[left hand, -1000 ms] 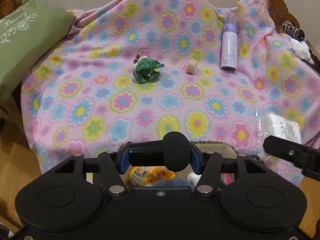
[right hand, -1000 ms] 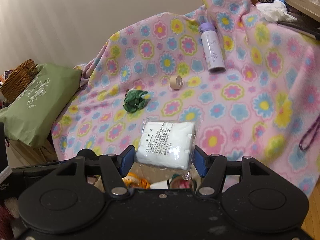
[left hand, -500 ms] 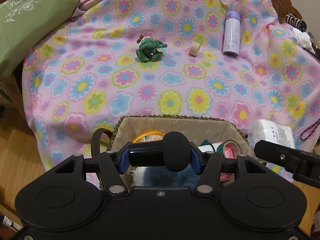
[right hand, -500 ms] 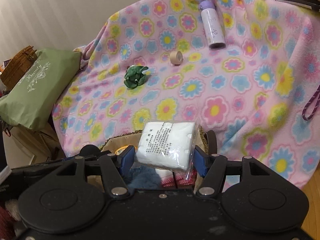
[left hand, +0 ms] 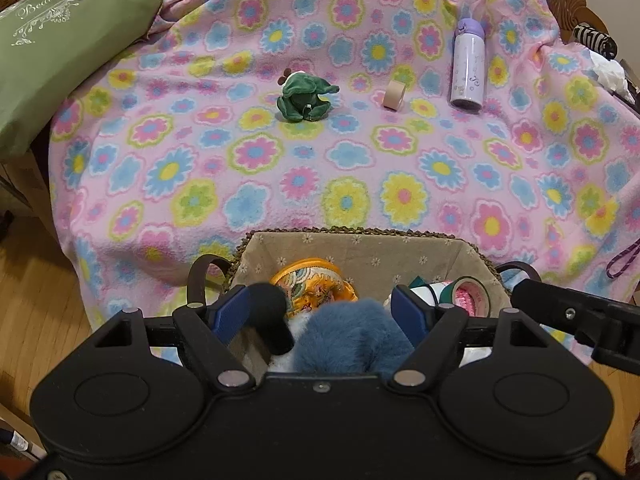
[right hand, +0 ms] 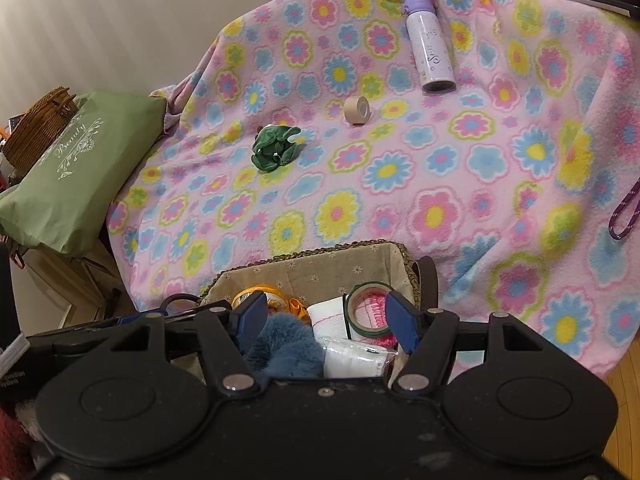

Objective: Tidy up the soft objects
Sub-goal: 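Open both grippers to drop the brush and packet into the basket, then withdraw both tools from the basket toward the frog plush and tape roll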

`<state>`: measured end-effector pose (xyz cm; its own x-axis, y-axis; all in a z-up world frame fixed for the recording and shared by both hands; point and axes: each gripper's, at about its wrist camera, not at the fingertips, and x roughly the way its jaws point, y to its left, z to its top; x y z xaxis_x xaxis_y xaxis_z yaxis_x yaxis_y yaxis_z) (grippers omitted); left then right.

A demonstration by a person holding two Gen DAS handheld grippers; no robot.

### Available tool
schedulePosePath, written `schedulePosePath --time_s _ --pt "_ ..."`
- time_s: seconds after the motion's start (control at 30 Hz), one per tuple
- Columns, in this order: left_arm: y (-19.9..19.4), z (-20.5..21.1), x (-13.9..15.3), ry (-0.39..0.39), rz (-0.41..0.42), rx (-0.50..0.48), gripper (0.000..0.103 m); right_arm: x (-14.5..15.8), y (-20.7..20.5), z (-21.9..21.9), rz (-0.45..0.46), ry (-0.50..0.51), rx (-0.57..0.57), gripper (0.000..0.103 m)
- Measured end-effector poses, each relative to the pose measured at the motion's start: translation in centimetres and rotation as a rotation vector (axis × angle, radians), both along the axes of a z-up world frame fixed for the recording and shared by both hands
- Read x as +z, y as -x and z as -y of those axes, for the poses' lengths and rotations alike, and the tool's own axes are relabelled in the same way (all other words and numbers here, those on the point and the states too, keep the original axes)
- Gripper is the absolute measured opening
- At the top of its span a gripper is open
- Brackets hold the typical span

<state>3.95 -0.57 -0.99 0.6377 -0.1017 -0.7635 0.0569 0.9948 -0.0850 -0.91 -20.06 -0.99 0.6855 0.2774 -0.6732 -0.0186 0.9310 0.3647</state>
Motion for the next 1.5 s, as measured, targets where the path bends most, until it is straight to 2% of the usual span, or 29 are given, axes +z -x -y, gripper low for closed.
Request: schedulePosePath --time_s 0.87,1.5 --pt "0.0 0.0 -0.1 -0.022 0.002 0.014 0.074 0.1 0.0 0.1 -0.002 0.001 -0.001 0.067" --pt "-1.5 -0.4 -0.3 -0.062 -0.003 0.017 0.075 -1.2 -1.3 -0.2 -0.047 0.023 0.020 0.068"
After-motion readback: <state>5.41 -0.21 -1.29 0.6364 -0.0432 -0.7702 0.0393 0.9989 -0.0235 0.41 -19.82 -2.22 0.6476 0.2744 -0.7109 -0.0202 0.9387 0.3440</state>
